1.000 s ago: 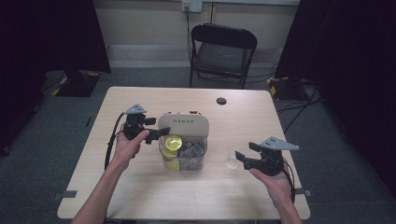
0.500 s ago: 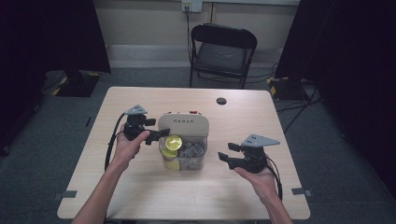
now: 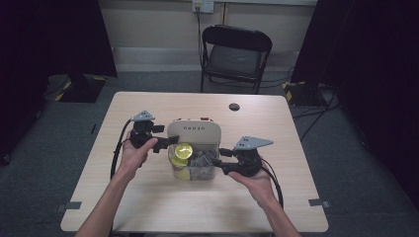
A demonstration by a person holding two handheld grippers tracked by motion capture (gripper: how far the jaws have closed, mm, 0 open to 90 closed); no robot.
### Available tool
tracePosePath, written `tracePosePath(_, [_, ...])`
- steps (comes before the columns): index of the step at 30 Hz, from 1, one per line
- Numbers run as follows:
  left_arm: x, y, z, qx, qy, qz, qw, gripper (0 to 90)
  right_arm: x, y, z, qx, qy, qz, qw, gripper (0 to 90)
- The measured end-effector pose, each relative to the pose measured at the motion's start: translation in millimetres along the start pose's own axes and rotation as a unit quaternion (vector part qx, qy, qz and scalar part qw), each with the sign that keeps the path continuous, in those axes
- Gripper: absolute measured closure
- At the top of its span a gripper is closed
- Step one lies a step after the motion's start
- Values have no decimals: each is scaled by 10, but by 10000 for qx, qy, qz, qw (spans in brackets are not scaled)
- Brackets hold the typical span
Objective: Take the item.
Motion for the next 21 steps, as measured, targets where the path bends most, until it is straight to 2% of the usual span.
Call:
tracePosePath(7, [1, -3, -1, 8, 0, 20, 10000, 147, -96, -6, -204, -232, -64, 74, 9997, 531])
tracePosePath(8, [1, 3, 4, -15, -28, 49, 10000, 149, -109, 6, -274, -337, -162, 61, 9993, 509])
tracePosePath(10, [-1, 20, 6, -54, 8, 15, 10000, 154, -105, 17, -347, -399, -243, 94, 9989, 509])
tracePosePath(12, [-2, 9, 14, -61, -31, 14, 10000, 154, -98, 5, -414, -433, -349, 162, 9983, 510])
tracePosePath(14, [3, -3, 13, -26, -25, 38, 10000, 152, -88, -1, -456, -485, -339, 157, 9981, 511])
tracePosePath(21, [4, -8, 19, -48, -36, 47, 10000, 151, -38, 38, -505, -453, -385, 122, 9982, 558])
Point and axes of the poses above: each handheld gripper's, and its own axes: z roughly backward along the jaws, x roughly out of its underside, y roughly to its right, the point moved 3 cm from there along -z, roughly forward along the jaws, and after that the axes turned 11 degrees about z, right-handed, at the moved point
